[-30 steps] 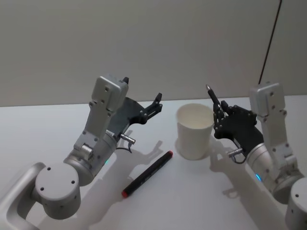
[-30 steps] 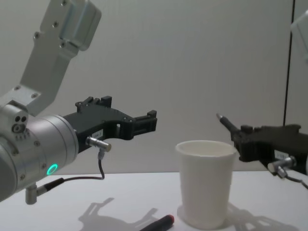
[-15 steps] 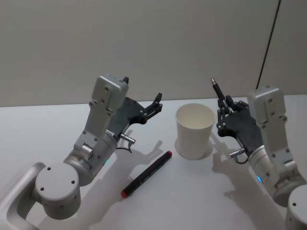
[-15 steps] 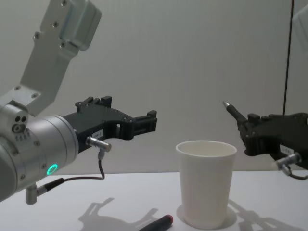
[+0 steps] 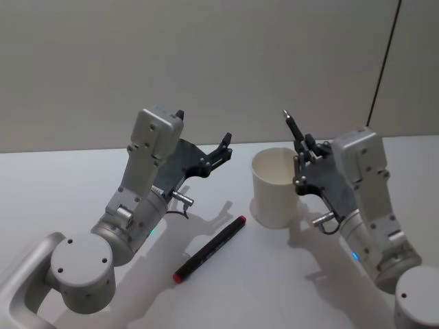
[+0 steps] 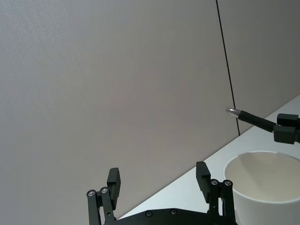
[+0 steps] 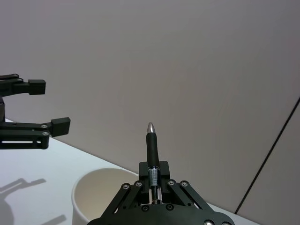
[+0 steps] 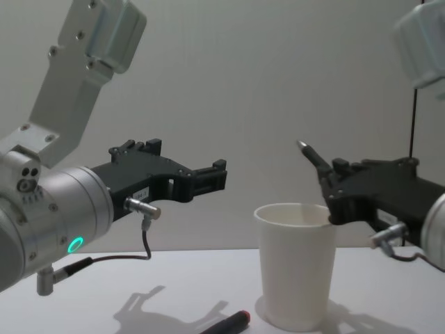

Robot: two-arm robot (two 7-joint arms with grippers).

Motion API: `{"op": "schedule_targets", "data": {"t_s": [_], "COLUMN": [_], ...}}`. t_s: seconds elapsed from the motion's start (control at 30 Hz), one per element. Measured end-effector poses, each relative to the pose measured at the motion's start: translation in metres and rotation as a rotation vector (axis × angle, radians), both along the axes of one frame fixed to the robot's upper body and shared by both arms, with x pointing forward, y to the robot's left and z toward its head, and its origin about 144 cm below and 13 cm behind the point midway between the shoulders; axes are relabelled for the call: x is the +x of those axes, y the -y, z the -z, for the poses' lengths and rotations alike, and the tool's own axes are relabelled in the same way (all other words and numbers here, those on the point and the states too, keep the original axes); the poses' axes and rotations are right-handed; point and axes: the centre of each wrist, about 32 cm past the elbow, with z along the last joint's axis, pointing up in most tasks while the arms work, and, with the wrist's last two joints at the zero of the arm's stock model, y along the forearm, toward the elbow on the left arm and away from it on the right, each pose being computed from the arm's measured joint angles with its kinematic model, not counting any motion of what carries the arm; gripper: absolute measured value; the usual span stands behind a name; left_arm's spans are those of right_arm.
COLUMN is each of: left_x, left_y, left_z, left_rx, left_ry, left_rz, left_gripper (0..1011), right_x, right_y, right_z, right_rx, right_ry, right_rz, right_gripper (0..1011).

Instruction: Place the pen into the pen holder.

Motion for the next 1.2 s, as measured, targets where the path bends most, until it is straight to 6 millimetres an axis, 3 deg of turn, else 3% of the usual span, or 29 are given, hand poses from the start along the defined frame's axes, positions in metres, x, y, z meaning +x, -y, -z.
{"op": "schedule_targets", "data": {"t_s": [1.2], "left_x": [0.0], "left_y": [0.0], "left_z": [0.0], "left_rx": [0.0], "left_ry": [0.0], "left_rz": [0.0], "left_gripper": [1001], "right_x": [0.021], "right_y": [-0.026], "right_z": [0.021], "right_rx": [0.0], "right_ry": [0.213], "right_rz": [0.006], "right_gripper": [119]}}
